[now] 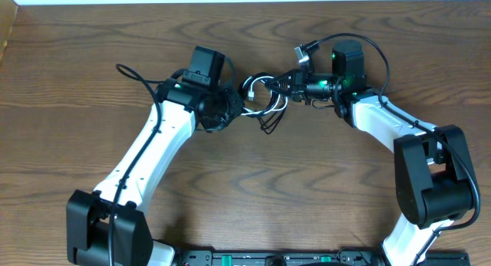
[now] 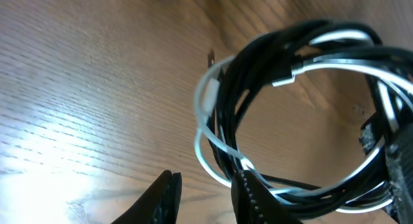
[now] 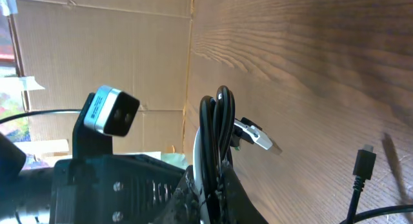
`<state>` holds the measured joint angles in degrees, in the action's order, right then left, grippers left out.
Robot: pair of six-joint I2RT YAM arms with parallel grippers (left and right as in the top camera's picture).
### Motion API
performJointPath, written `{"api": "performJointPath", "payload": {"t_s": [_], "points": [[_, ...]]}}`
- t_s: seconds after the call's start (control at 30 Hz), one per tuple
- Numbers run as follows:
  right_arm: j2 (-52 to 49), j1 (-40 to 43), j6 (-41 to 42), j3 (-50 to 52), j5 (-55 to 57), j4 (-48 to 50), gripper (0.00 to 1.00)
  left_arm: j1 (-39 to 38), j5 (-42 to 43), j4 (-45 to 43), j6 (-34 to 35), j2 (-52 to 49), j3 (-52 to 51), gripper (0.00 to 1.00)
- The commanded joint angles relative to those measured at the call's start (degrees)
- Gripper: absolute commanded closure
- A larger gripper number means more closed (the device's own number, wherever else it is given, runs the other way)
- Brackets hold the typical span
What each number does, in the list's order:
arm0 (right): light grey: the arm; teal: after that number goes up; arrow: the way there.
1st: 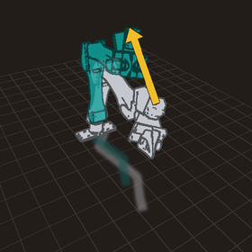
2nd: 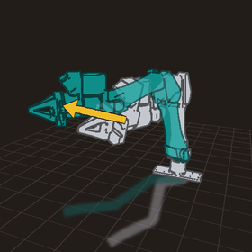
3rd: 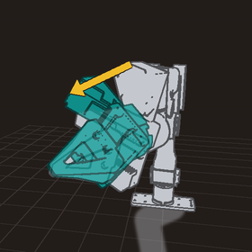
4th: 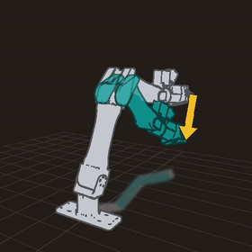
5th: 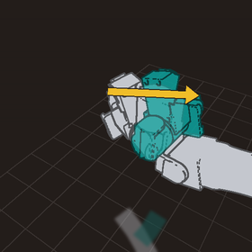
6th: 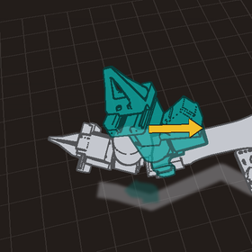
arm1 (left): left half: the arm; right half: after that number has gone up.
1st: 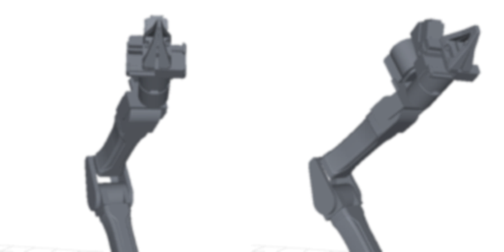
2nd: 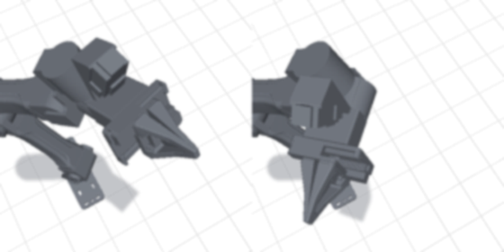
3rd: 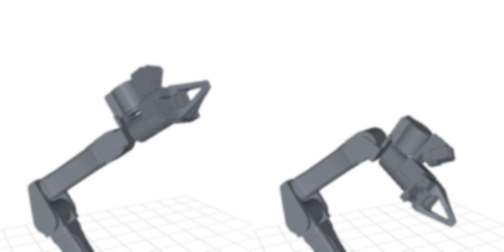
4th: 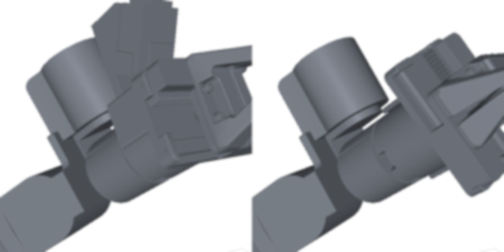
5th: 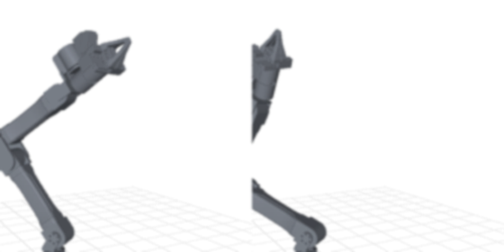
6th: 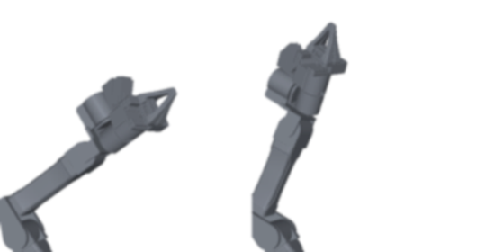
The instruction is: Untangle cables
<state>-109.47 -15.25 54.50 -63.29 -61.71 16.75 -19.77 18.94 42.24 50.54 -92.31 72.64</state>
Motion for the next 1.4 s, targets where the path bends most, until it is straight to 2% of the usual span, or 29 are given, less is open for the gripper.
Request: {"api": "performJointPath", "payload": {"t_s": [0.0,0.13,0.33,0.57,0.7,0.83,1.07,1.37], "points": [[0.5,-0.4,0.3,-0.4,-0.8,0.2,0.99,-1.6,-2.7,0.4,2.3,-0.3,-0.2,0.69],[0.5,-0.4,0.3,-0.4,-0.8,0.2,0.99,-3.1,-5.6,0.4,4.5,-0.9,-0.2,0.7],[0.5,-0.4,0.3,-0.4,-0.8,0.2,0.99,-3.5,-5.7,1.3,4.9,-2.0,-0.2,0.74],[0.5,-0.4,0.3,-0.4,-0.8,0.2,0.99,-3.5,-5.7,3.8,4.9,-2.0,-0.3,0.75],[0.5,-0.4,0.3,-0.4,-0.8,0.2,0.99,-3.3,-5.1,3.1,5.4,-1.9,-0.2,0.81],[0.5,-0.4,0.3,-0.4,-0.8,0.2,0.99,-2.1,-1.4,1.0,5.7,-1.1,-0.1,0.81],[0.5,-0.4,0.3,-0.4,-0.8,0.2,0.99,-0.4,-1.4,0.6,8.6,-0.1,0.0,0.8],[0.5,-0.4,0.3,-0.4,-0.8,0.2,0.99,-0.5,-1.7,-2.8,8.7,-0.1,0.0,0.79]]}}
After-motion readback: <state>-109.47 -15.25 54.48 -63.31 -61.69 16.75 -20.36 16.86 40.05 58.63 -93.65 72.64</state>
